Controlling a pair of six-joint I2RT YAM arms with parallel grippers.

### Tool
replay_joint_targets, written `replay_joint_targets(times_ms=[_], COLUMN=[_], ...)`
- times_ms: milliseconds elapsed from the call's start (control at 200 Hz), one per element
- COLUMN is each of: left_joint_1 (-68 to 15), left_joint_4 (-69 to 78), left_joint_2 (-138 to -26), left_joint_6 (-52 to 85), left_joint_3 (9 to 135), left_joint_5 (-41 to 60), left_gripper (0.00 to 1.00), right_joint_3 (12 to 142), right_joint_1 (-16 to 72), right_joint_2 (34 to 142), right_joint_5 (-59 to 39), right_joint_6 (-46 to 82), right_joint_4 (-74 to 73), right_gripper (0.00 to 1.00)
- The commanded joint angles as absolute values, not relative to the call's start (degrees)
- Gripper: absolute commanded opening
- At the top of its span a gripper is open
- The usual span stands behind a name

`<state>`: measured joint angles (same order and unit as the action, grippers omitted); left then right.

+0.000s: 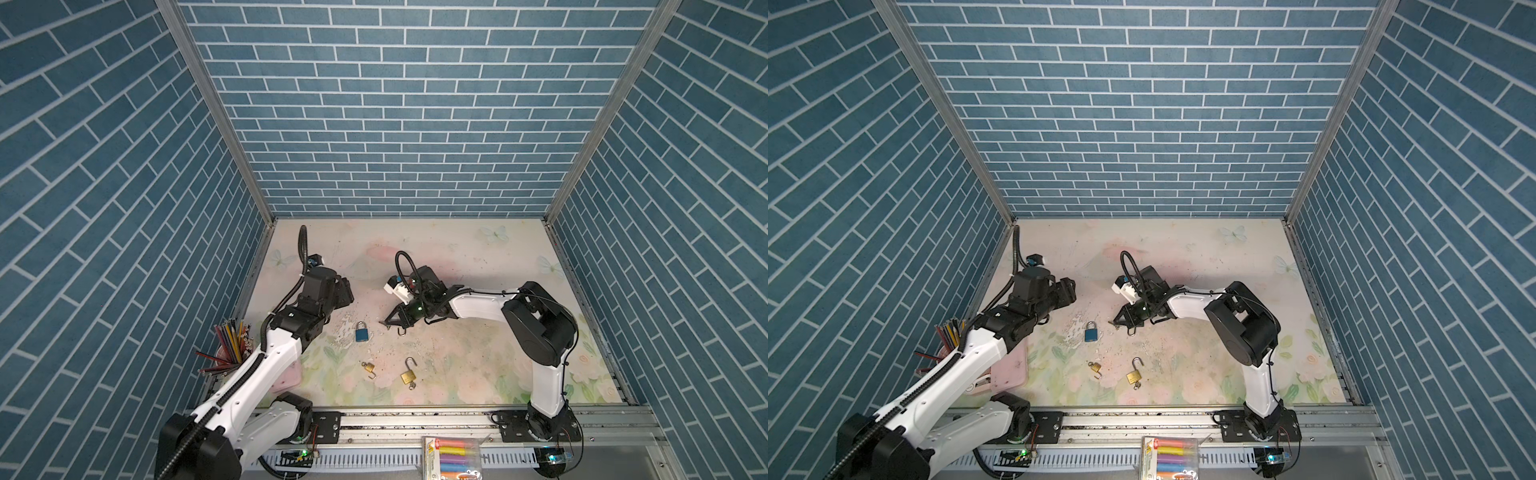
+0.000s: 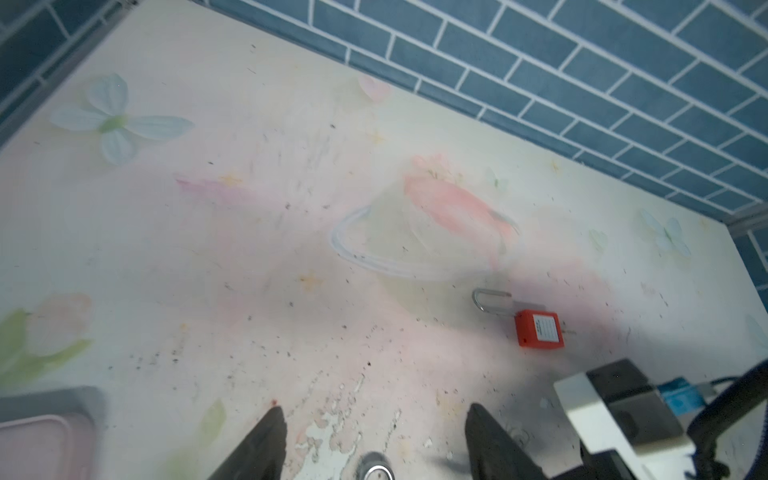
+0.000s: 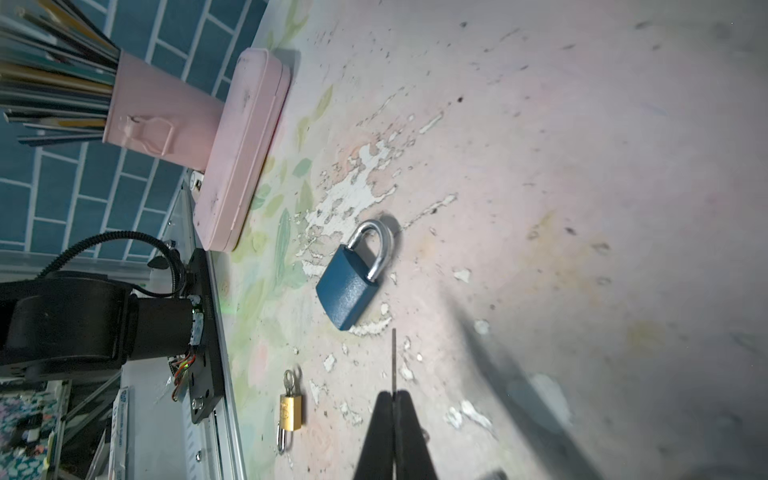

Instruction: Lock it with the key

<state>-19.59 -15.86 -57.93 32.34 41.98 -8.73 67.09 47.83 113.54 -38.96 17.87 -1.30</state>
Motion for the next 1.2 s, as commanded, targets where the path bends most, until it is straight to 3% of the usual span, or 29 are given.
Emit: replay_joint_targets(times_ms=[0,430,600,630,640,650,775,965,1195], left_joint_1=[-17.8,-17.4,-17.3,-17.3,-17.3,-17.3,-17.2,-16.0,-14.0], left_joint_4=[-13.6,-13.0,-14.2,-14.2,-14.3,-14.5,-18.5,-20.6,-19.0], left_joint_2=[-55.9,-50.3,-48.8,-48.5,-48.4,-48.3,-48.8,-49.2,-48.4], left_joint_6=[32.4,33.5,32.4,31.9,31.7,31.6,31.4,34.7,34.9], left_joint_3=[39.5,34.6,34.6,34.6,34.5,34.5,35.3,35.6,33.7], left_joint_5=[-10.4,-10.6,-10.7,-10.8,-10.9,-11.2,-16.8,-17.7,-2.8], left_gripper=[0.7,0.7,0.7,0.73,0.82,0.85,0.86,0.86,0.86], right_joint_3=[71.1,75.8,75.7,75.4,75.4,75.3,74.9,72.6,63.8], right_joint_1=[48.8,51.2,51.2,51.2,51.2,51.2,51.3,50.8,50.0], right_joint_2=[116.8,122.4,122.3,122.1,122.0,121.9,120.7,114.0,97.1], right_joint_5=[-40.2,-40.5,-40.3,-40.6,-40.7,-40.8,-41.0,-35.3,-19.7], right_joint_6=[13.7,13.5,13.9,13.9,13.9,13.9,13.8,12.8,13.2], right_joint_4=[3.6,6.6,6.4,6.1,6.1,5.9,5.1,3.6,0.3], right_gripper=[0.0,0.0,0.13,0.14,0.15,0.15,0.18,0.22,0.33])
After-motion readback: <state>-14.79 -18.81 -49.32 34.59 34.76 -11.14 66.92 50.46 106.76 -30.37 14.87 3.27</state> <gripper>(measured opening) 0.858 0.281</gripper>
